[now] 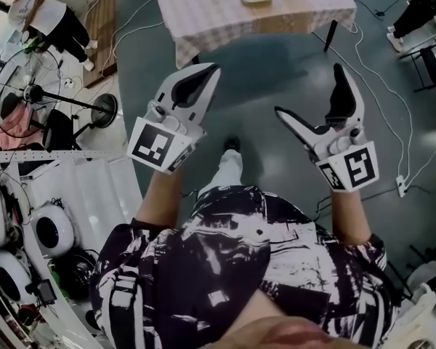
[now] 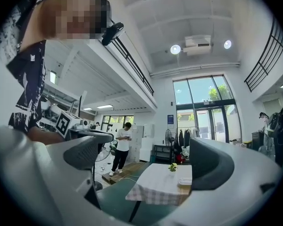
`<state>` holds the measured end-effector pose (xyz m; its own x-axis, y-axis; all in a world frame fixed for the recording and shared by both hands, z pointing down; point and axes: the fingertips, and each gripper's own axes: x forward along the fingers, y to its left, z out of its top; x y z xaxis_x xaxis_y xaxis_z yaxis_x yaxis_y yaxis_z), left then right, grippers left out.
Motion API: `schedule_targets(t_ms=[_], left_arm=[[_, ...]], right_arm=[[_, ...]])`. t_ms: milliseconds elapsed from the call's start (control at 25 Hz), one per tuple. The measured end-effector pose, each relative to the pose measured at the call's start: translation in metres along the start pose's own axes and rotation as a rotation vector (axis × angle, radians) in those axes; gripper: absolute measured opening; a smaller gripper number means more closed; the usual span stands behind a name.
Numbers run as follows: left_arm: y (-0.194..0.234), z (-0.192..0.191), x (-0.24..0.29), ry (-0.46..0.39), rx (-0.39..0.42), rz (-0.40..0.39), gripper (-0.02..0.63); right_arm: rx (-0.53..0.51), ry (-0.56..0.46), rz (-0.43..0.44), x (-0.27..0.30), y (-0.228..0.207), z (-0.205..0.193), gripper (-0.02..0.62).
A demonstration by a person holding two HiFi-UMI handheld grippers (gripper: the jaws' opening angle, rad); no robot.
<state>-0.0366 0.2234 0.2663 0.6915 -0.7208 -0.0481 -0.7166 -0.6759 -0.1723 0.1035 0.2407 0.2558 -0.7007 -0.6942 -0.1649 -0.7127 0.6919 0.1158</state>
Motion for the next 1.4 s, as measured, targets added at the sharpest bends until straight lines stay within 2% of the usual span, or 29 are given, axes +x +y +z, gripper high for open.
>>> schedule_targets(t_ms=[240, 400, 600, 1080, 1400], left_arm=[[0.089, -0.020, 0.062, -0.022, -0.010, -0.060, 0.000], [0.149, -0.038, 0.094, 0.026, -0.005, -0.081, 0.000], [0.207, -0.038, 0.123, -0.014, 0.003, -0.098, 0.000], [0.270, -0.048, 0.191, -0.016, 0.001, -0.086, 0.000], [0.318, -0.059, 0.277, 0.021, 0.031, -0.029, 0.000]], right_arm=[[-0.016, 0.031, -0.026, 0.092, -0.048, -0.021, 0.575], [-0.024, 0.026, -0.049, 0.151, -0.082, -0.028, 0.575], [-0.035, 0.013, -0.074, 0.209, -0.112, -0.033, 0.575], [-0.044, 0.002, -0.063, 0.279, -0.183, -0.050, 0.575], [-0.008, -0.020, -0.007, 0.335, -0.276, -0.079, 0.575]])
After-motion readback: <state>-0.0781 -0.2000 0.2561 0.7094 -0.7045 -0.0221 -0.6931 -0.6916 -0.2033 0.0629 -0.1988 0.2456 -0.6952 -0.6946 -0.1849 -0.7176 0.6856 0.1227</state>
